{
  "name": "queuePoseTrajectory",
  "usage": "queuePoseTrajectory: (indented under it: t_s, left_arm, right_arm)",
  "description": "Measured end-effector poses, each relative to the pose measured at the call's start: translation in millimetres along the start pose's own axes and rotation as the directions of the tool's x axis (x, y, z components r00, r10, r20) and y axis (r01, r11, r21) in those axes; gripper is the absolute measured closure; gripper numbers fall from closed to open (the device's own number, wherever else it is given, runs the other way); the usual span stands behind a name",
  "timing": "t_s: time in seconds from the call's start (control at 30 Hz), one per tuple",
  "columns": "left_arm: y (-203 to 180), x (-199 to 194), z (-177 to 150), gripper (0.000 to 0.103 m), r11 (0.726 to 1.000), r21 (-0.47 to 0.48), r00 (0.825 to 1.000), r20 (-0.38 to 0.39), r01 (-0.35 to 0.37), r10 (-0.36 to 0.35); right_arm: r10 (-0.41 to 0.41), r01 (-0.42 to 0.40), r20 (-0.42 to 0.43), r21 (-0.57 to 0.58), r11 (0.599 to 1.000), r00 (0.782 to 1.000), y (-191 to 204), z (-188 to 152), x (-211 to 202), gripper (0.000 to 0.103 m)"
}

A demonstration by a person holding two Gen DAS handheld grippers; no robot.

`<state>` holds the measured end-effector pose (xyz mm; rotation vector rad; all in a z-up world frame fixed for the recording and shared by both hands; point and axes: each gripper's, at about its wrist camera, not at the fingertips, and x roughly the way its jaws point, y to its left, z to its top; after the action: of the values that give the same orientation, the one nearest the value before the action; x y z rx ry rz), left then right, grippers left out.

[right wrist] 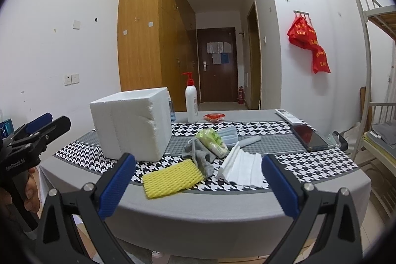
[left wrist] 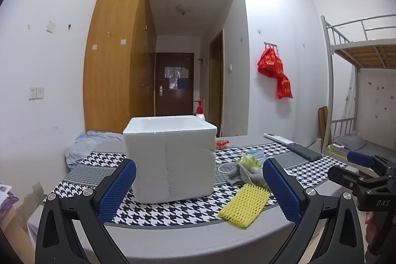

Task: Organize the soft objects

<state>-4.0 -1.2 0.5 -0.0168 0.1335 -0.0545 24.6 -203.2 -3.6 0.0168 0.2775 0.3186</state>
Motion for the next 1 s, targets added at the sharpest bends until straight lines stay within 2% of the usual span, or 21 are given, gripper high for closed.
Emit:
queuePoseTrajectory:
  t_s: [0.53,1.0]
  left_arm:
    - [2.0,4.2,-1.5,0.001,1.0,-0.005,1.0,-0.009,-0.016,0.015]
    - [6.3,24.6,-1.5,0.001,1.0,-0.011,0.998,-0.052,0.018,-0.018]
  right_arm:
    - [0.002,-0.002,0.002,0.002,1.0,1.0,-1.3,-0.8,-1.4,0.0]
    - [-0.001,0.002,-0.024,0.009,1.0,1.0,-5.7,0.9,13.4,0.0]
